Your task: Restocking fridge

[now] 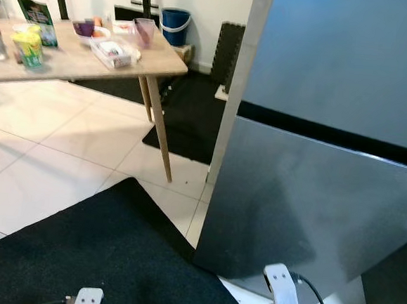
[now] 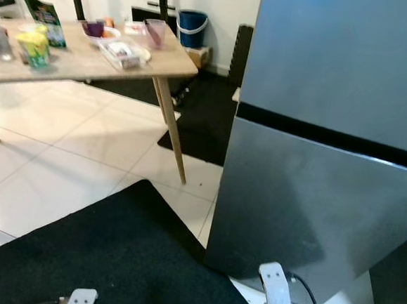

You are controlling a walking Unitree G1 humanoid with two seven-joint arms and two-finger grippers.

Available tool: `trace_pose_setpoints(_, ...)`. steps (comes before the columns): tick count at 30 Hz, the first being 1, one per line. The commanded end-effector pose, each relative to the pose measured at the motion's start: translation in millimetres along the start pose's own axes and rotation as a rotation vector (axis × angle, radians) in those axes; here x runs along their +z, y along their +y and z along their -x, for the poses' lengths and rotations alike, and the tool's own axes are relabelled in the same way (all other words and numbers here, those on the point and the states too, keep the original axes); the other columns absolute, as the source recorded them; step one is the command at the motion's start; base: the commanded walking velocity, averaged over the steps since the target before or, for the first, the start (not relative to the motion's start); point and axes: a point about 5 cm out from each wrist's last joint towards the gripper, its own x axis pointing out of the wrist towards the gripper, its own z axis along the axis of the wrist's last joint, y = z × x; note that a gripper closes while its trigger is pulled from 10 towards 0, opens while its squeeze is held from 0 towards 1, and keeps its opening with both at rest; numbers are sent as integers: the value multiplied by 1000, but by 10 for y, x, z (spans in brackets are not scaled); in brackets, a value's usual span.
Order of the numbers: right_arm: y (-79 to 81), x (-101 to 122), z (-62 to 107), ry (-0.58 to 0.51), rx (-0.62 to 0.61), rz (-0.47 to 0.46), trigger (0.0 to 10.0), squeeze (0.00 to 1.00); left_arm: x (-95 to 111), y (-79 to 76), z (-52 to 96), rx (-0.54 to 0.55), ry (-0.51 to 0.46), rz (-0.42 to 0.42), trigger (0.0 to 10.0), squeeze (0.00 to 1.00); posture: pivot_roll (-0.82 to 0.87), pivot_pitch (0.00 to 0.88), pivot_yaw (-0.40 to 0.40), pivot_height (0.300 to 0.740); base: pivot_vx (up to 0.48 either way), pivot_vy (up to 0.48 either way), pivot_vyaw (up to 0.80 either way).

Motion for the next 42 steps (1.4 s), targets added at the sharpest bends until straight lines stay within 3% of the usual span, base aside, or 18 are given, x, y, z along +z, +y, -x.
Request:
trace_pose_setpoints(1, -14, -17, 3, 11, -12, -9, 10000, 1000, 1, 45, 3, 24, 11, -18, 10000, 0, -20, 0, -43, 740, 0, 0, 0)
trace_pose_setpoints(3, -17, -105, 15, 41, -21, -9, 10000, 1000, 88, 155, 4, 91, -1, -87, 10000, 0, -20, 0, -36, 740, 0, 0, 0)
trace_pose_setpoints(7, -16, -172, 25, 70, -26, 3, 10000, 1000, 141, 203, 3, 123, -8, -127, 10000, 0, -18, 0, -27, 740, 0, 0, 0)
trace_pose_setpoints(8, -20, -194, 29, 78, -27, -4, 0, 1000, 147, 190, -1, 123, -9, -128, 10000, 0, -17, 0, -25, 740, 0, 0, 0)
trace_pose_setpoints(9, -23, -210, 32, 84, -28, -5, 0, 1000, 149, 172, -5, 118, -9, -127, 10000, 0, -16, 0, -23, 740, 0, 0, 0)
trace_pose_setpoints(10, -25, -225, 35, 94, -31, -1, 0, 0, 143, 126, -14, 108, -6, -133, 10000, 0, -16, 0, -19, 740, 0, 0, 0)
trace_pose_setpoints(13, -23, -233, 34, 109, -32, 10, 0, 0, 125, 68, -22, 95, 0, -139, 10000, 0, -15, 0, -17, 740, 0, 0, 0)
trace_pose_setpoints(14, -21, -237, 34, 116, -36, 14, 10000, 0, 111, 40, -25, 89, 3, -139, 10000, 0, -15, 0, -16, 740, 0, 0, 0)
trace_pose_setpoints(19, 10, -226, 22, 128, -31, 46, 10000, 0, 5, -120, -32, 49, 37, -146, 10000, 0, -18, 0, -15, 740, 0, 0, 0)
trace_pose_setpoints(28, 95, -183, 1, 108, 28, 107, 10000, 0, -53, -263, -36, -26, 62, -193, 10000, 0, -18, 0, -3, 740, 0, 0, 0)
trace_pose_setpoints(32, 120, -199, 0, 115, 42, 153, 10000, 0, -24, -279, -44, -40, 58, -201, 10000, 0, -18, 0, 2, 740, 0, 0, 706)
trace_pose_setpoints(42, 133, -299, 17, 143, 48, 147, 10000, 0, 11, -313, -54, -58, 55, -207, 10000, 0, -25, 0, 3, 740, 0, 0, 756)
